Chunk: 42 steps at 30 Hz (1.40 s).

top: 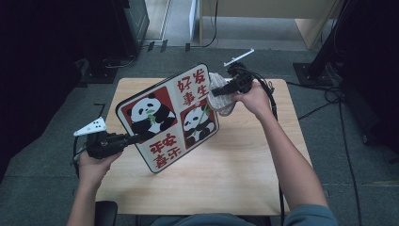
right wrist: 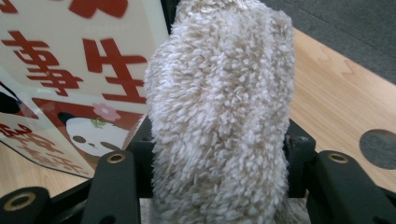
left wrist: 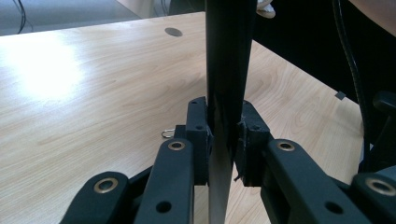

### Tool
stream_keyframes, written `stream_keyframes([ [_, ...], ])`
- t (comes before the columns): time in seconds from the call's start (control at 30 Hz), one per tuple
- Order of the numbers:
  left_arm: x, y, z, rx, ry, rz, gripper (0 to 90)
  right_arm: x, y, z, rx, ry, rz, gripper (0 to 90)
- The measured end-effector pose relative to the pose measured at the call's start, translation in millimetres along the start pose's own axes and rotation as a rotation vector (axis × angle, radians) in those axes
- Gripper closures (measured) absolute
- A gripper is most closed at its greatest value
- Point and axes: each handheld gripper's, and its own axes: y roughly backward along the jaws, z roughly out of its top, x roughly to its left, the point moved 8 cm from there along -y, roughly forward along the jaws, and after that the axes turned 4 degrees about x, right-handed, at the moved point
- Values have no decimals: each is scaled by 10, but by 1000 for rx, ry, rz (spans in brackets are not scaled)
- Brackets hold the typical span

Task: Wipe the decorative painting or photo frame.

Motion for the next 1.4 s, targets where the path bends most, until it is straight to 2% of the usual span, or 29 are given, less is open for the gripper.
stream_keyframes([
  [0.23, 0, 0, -3, 0, -2, -2, 785, -16, -61, -99, 20, -2, 5, 467],
  [0.47, -1, -1, -5, -5, 4, -14, 785, -35, -122, -184, 6, -10, 11, 466],
  [1.0, -8, -4, -6, -7, 0, -14, 785, -62, -267, -385, -14, -42, 21, 466],
  [1.2, -16, -5, -7, -6, -6, -2, 783, -68, -316, -447, -23, -39, 12, 466],
  [1.4, -22, -5, -10, -6, -4, -8, 784, -85, -375, -525, -25, -45, 16, 466],
])
